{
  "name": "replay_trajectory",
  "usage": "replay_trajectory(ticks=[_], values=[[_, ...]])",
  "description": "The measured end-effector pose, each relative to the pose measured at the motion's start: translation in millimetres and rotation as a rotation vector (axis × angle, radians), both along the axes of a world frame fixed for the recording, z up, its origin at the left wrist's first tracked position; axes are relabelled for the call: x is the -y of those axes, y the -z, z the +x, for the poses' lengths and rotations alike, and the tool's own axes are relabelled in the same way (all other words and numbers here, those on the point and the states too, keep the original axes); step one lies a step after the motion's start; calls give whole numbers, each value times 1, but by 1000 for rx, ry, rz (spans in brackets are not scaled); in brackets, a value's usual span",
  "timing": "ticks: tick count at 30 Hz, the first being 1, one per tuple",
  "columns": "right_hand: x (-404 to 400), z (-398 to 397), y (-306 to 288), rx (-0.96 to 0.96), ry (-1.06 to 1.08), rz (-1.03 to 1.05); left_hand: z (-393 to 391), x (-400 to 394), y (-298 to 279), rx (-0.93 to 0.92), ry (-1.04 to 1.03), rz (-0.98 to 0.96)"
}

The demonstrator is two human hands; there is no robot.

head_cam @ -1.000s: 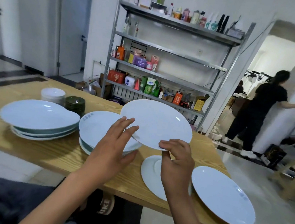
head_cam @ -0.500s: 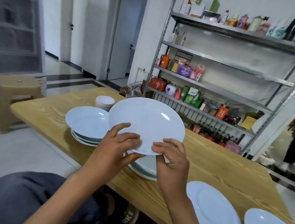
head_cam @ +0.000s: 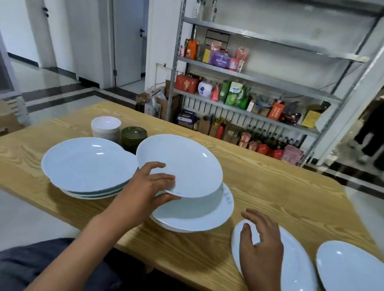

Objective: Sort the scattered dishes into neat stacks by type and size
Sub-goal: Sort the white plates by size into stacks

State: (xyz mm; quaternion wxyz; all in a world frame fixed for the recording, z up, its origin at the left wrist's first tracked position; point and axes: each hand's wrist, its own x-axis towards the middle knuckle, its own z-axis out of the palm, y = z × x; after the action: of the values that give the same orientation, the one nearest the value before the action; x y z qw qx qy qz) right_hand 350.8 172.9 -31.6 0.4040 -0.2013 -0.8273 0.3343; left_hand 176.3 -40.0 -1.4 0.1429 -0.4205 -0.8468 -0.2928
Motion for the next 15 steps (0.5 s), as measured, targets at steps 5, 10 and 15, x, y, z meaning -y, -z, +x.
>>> replay_trajectory(ticks=[5, 10, 15], values=[[-11, 21, 17, 41, 36, 16, -15, 1, 13, 48, 55, -21], [-19, 45, 38, 121, 93, 65, -20, 4, 8, 161, 59, -89], [-24, 69, 51, 196, 156, 57, -18, 8, 5, 185, 36, -175]])
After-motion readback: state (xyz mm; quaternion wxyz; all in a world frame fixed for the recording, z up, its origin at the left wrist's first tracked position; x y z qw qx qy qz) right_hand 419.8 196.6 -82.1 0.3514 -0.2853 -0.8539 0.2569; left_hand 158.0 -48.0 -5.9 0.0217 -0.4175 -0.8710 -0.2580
